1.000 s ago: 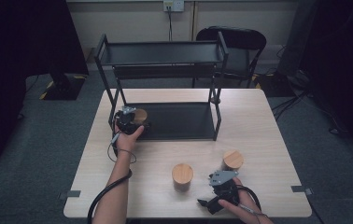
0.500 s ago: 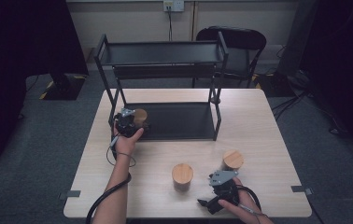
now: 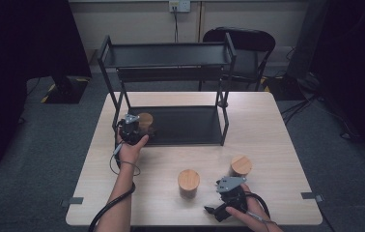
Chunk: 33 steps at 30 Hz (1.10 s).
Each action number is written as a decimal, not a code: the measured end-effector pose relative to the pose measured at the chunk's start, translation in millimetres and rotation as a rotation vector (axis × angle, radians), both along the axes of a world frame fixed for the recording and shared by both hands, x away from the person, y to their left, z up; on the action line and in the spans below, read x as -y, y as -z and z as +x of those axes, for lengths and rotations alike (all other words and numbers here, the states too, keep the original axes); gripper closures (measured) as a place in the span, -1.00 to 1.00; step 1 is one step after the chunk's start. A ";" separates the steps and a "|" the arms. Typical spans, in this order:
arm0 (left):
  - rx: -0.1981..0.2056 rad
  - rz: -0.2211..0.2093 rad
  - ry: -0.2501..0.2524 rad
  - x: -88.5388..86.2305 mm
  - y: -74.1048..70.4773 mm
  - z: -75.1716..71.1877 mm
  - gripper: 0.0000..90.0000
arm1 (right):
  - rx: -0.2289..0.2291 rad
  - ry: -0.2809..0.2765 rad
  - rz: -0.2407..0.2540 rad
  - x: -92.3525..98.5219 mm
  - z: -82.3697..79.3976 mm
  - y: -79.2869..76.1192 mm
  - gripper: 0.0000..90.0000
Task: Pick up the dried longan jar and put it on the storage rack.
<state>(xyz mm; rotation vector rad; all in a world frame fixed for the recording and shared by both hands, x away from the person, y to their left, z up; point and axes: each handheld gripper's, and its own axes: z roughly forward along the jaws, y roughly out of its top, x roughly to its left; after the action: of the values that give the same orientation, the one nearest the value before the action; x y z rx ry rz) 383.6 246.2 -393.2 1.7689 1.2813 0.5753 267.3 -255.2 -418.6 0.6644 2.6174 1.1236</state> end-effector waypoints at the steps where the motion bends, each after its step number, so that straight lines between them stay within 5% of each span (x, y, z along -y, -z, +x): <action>1: 0.000 -0.002 0.000 0.0 0.0 -1.1 -0.91 | 0.000 0.000 0.000 0.0 0.0 0.0 -1.00; 21: -0.010 -0.016 0.022 3.5 1.3 -15.1 -0.92 | 0.000 0.000 0.000 0.0 0.0 0.0 -1.00; 33: -0.012 -0.027 0.082 5.2 0.6 -19.1 -0.91 | 0.000 0.000 0.000 0.0 0.0 0.0 -1.00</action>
<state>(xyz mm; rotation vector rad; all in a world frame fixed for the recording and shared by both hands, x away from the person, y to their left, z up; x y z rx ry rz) 364.6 241.0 -393.7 1.7964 1.2129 0.4997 267.2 -255.2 -418.6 0.6639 2.6172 1.1235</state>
